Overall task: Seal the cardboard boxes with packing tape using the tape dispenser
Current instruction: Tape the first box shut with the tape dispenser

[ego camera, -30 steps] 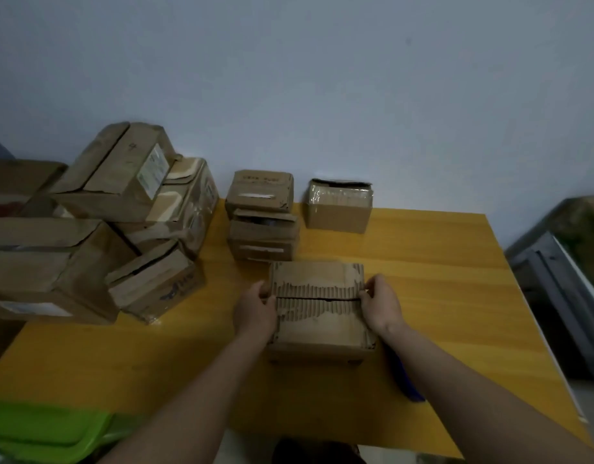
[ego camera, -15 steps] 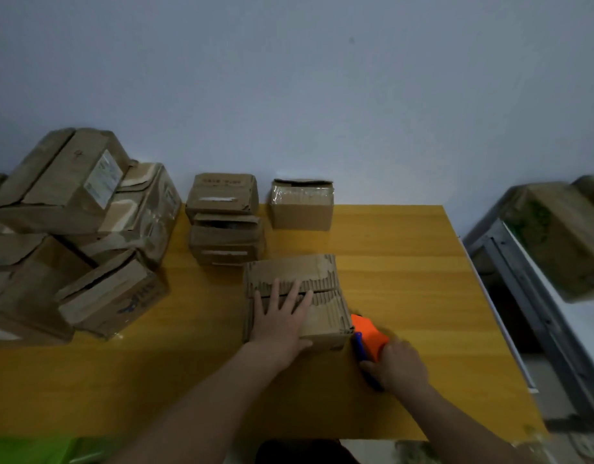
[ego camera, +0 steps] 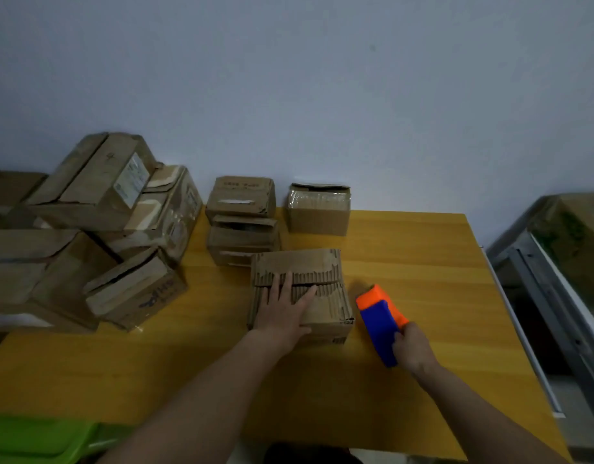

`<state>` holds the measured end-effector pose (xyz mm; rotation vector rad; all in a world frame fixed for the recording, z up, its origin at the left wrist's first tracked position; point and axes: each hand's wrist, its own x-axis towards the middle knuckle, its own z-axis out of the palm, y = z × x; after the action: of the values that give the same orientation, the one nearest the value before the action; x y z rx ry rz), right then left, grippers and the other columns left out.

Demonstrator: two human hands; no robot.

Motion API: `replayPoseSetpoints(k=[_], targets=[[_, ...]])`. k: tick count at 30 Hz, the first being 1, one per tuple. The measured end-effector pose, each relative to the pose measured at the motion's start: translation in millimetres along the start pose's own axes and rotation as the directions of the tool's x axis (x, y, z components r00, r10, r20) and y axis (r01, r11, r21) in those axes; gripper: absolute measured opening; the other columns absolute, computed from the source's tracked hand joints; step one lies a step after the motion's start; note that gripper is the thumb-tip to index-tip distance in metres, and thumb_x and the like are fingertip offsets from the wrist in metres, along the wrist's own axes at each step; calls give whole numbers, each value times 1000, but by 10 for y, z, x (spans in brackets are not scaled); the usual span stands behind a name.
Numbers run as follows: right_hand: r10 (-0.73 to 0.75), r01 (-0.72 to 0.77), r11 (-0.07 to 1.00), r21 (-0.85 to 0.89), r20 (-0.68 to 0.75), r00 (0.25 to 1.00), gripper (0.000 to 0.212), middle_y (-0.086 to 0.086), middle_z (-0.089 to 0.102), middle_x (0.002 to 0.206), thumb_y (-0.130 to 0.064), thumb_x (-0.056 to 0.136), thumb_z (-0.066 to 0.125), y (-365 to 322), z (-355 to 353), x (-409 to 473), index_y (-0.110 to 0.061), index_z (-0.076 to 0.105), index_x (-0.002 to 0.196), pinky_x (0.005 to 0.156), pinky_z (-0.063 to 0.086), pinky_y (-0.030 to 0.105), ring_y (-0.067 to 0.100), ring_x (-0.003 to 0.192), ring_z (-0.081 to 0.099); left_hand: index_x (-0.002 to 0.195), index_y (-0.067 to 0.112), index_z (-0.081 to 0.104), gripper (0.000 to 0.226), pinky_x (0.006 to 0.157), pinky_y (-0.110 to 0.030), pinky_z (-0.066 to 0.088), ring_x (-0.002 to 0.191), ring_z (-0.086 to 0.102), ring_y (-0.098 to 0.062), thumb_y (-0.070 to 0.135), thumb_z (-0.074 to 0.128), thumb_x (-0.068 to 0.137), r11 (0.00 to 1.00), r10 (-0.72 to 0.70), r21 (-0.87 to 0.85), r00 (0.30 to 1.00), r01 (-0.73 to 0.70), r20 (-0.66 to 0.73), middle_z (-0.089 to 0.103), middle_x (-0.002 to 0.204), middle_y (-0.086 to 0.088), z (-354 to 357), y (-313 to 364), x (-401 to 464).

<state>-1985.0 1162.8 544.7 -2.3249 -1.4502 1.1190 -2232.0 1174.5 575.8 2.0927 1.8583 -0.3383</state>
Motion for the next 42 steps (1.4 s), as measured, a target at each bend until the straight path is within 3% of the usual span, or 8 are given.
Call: replayPoseSetpoints(k=[7,12,17,21,23,27,32,42], targets=[[-59,120,907,403,-160,985,26,4,47,75,-17,96,33,-449,-439,10,-12,46,74,59,28,34,24,73,40,152,30,-9,91,118,-40,-6,147,-17,-22,50,55,91,999,-32,-9,999,32,-43,-20,160,1,-38,-51,67],[-189,293,884,365,-294,937,53,4,40,56,-35,103,26,-641,-633,-35,-13,36,55,59,28,33,22,55,36,154,25,8,94,119,-41,4,149,-2,-22,44,67,84,954,-64,-294,998,57,-12,1,161,5,-281,38,22],[-310,411,857,311,-325,893,54,8,38,55,-38,103,25,-802,-726,-44,-11,36,57,56,30,33,22,52,37,122,24,58,27,69,-15,49,90,56,0,19,46,98,437,-197,-899,978,28,-65,61,109,9,-809,350,-11],[-352,446,867,223,-359,864,56,7,41,53,-39,102,28,-960,-776,-49,-12,35,54,56,30,33,22,52,39,90,14,70,36,82,-34,51,94,66,-20,31,39,101,-152,-132,-984,985,91,112,74,94,-5,-1046,448,-11],[-353,442,881,168,-387,852,56,3,39,51,-42,101,29,-1024,-789,-65,-14,34,52,52,29,31,19,50,39,93,9,70,44,73,-32,53,92,68,-21,42,41,100,-276,-81,-954,986,117,145,75,88,-6,-1095,422,-19],[-397,445,894,59,-358,845,57,2,44,52,-54,96,34,-1205,-838,-123,-15,38,54,50,30,30,17,50,43,94,10,67,37,75,-32,55,93,68,-20,40,46,99,-320,-58,-938,986,131,158,75,88,-5,-1143,310,-44],[-462,460,887,50,58,885,44,-5,59,64,-58,79,63,-1417,-966,-191,-17,50,72,51,36,18,7,55,55,101,8,67,24,59,-29,57,77,72,-17,29,59,93,-371,-41,-918,986,137,164,75,82,-5,-1238,58,-67],[-532,524,842,131,372,761,59,4,72,84,-56,68,70,-1847,-918,-298,-6,61,97,59,50,20,10,66,67,94,10,69,8,50,-20,53,67,66,-11,14,62,92,-167,-313,-986,949,-22,31,70,77,-2,-1261,-295,-31]])
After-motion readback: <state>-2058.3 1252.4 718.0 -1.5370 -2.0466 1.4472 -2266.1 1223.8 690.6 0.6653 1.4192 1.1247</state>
